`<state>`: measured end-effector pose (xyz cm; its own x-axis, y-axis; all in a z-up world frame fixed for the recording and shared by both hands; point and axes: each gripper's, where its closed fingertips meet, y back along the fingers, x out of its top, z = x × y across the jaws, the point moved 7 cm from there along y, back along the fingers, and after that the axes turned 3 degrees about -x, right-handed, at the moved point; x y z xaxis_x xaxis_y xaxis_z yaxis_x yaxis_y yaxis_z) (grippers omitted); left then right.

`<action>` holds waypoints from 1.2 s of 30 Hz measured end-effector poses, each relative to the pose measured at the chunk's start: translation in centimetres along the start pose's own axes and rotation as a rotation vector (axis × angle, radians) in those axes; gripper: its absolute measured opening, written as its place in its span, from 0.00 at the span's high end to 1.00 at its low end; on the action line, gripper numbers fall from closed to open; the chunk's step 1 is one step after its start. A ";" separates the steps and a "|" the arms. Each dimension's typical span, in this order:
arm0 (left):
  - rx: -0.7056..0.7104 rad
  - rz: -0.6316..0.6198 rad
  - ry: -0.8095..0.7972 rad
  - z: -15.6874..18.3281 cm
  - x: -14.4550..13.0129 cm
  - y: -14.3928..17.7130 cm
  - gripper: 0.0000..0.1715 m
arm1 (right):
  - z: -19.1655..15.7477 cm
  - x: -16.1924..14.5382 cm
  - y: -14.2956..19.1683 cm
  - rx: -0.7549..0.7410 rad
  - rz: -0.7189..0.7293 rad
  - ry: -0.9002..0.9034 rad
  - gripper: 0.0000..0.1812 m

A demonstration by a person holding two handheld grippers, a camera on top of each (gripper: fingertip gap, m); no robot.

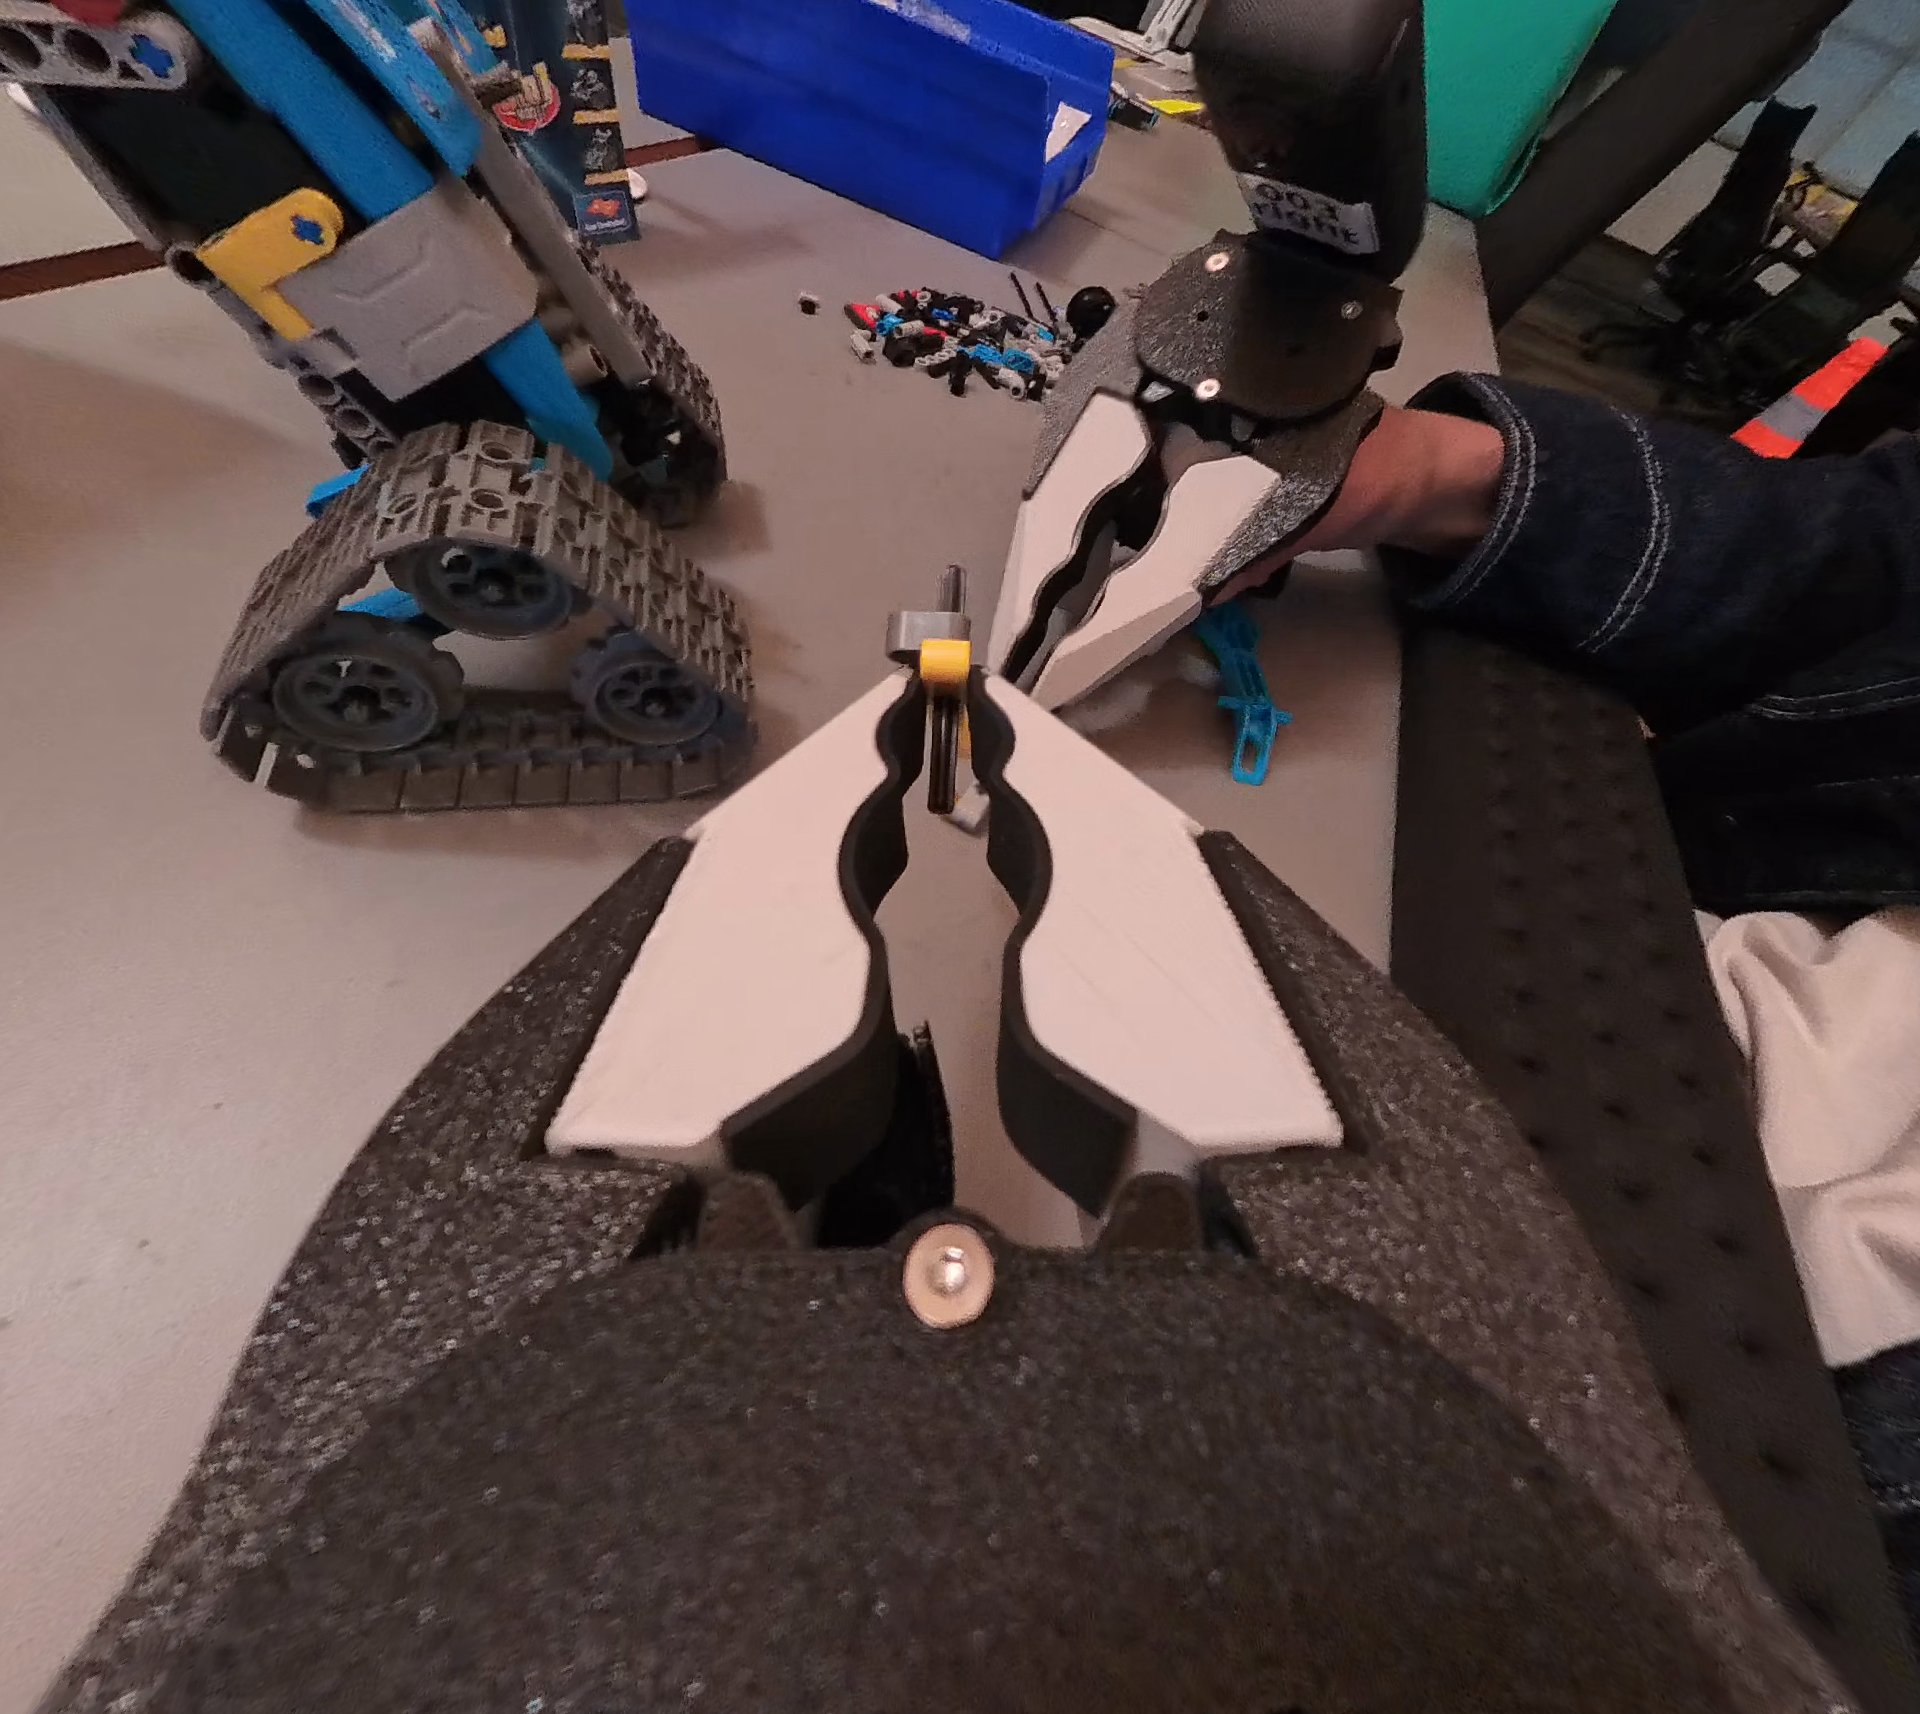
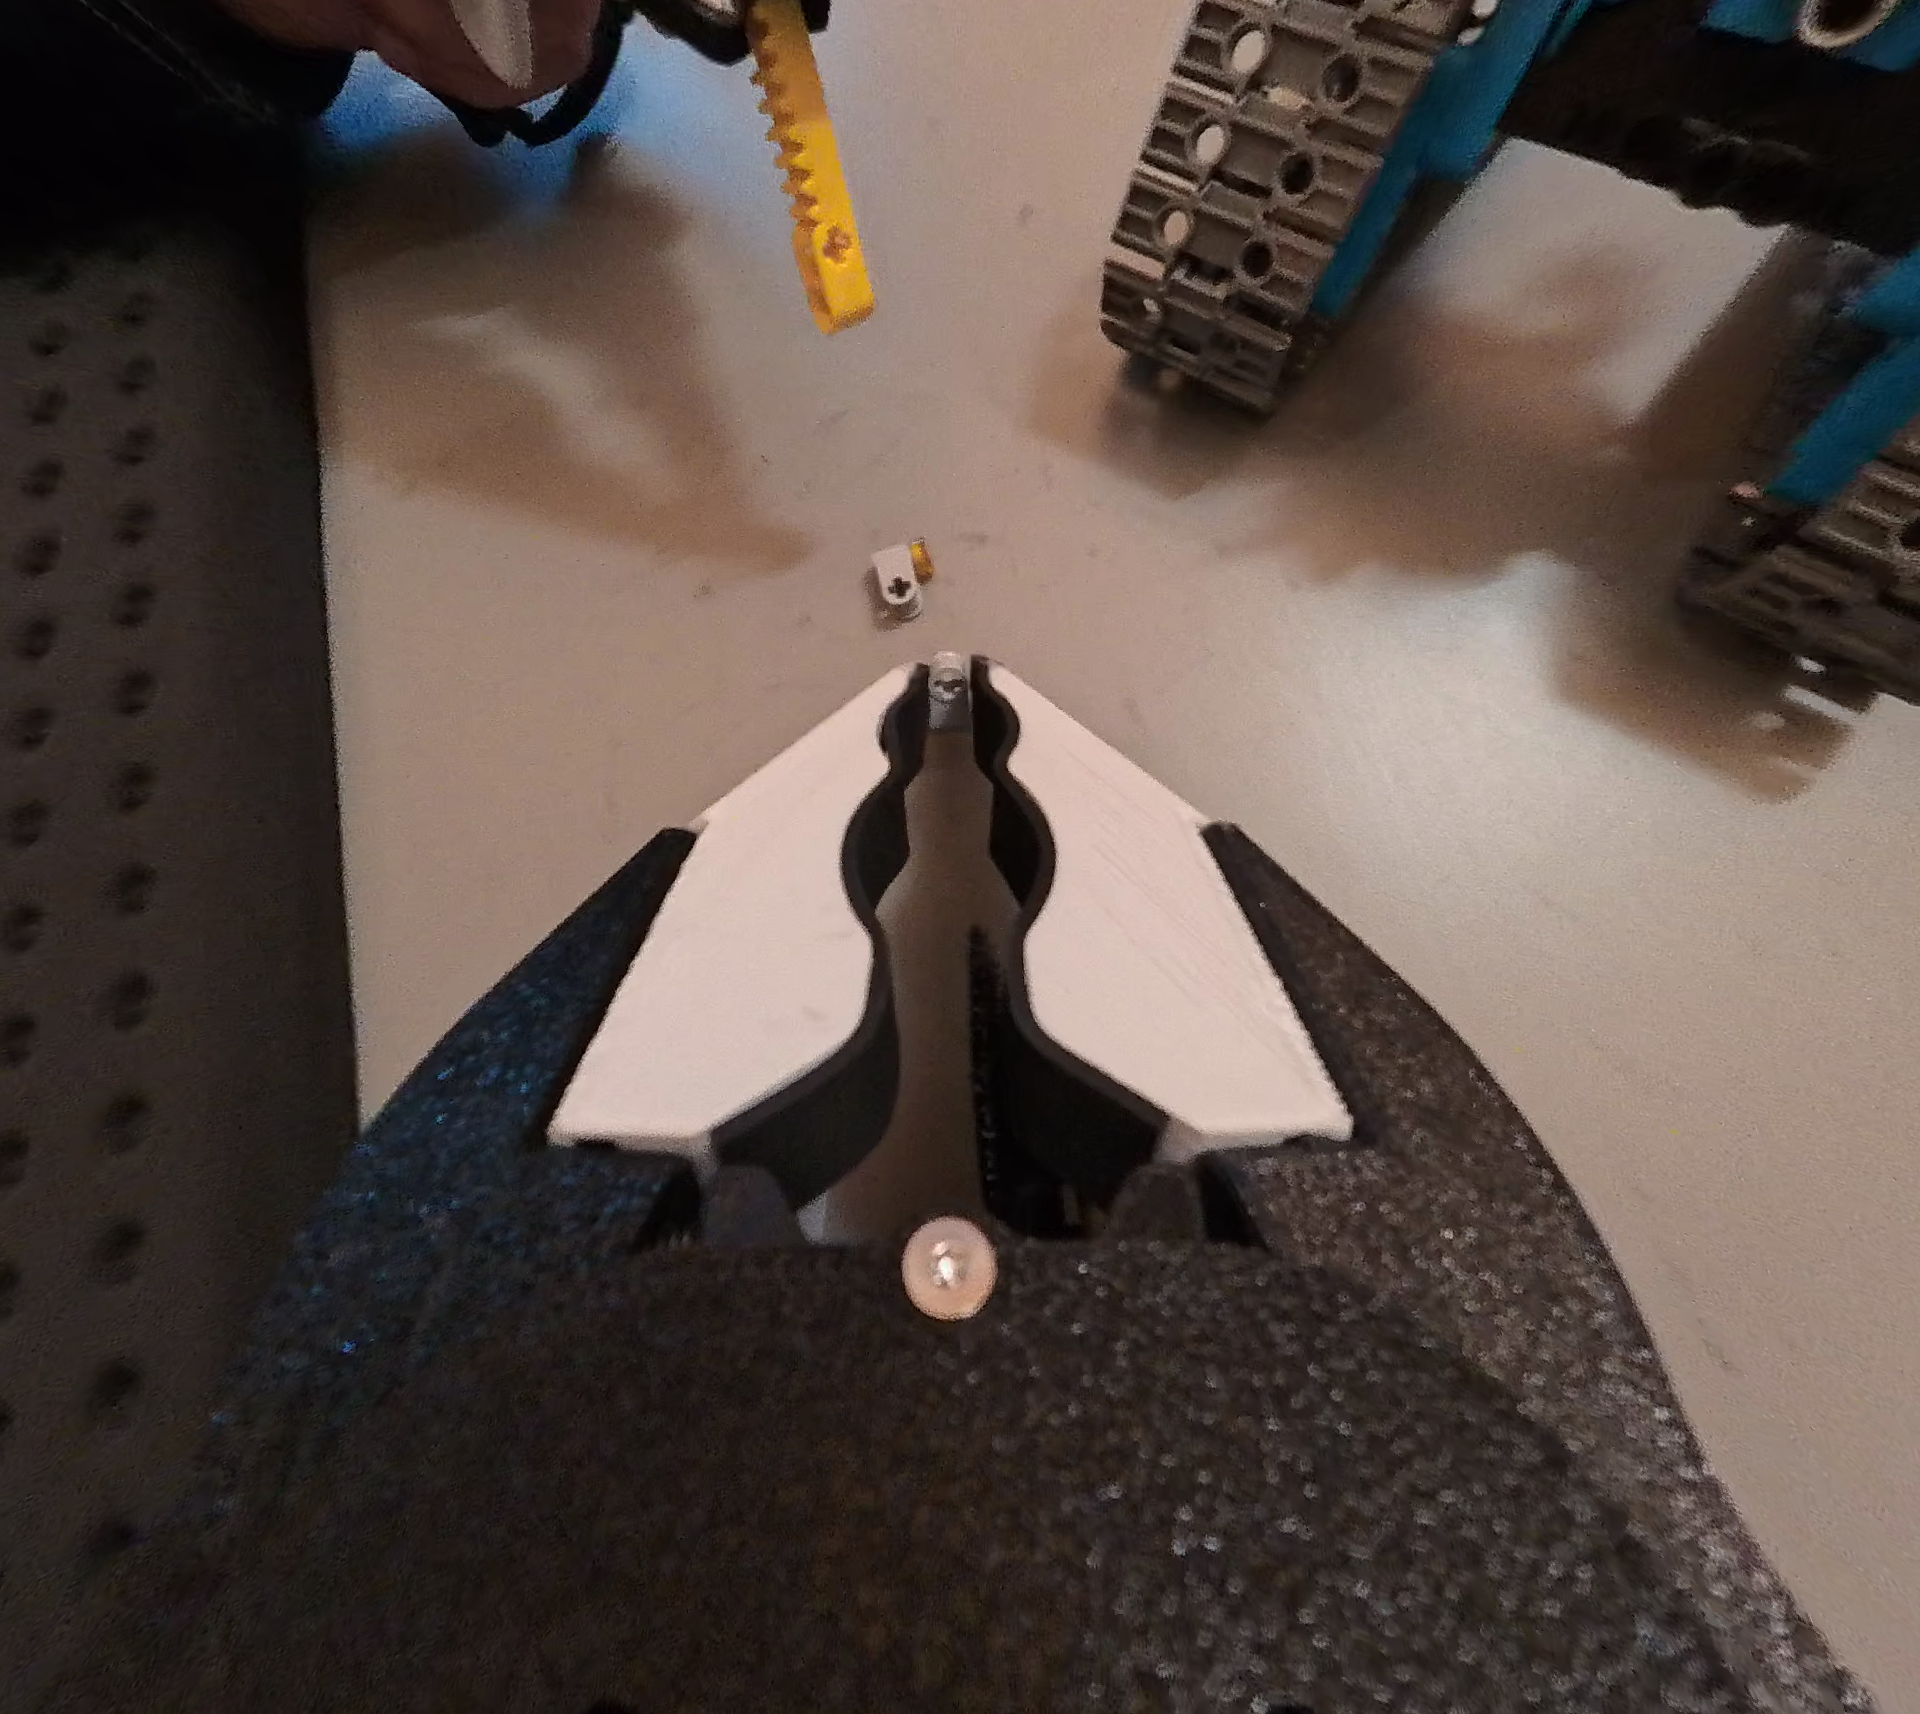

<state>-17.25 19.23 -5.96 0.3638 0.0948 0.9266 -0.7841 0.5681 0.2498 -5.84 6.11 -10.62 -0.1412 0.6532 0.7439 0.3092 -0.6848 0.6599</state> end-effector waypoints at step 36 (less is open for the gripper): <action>-0.210 -0.049 -0.253 6.3 0.1 -2.6 0.97 | -4.3 3.5 4.8 0.308 0.377 0.047 0.93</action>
<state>-18.30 12.61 -4.78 0.2414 -0.1286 0.9619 -0.6382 0.7257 0.2572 -8.94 3.71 -4.43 -0.0064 0.3581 0.9337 0.6100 -0.7384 0.2874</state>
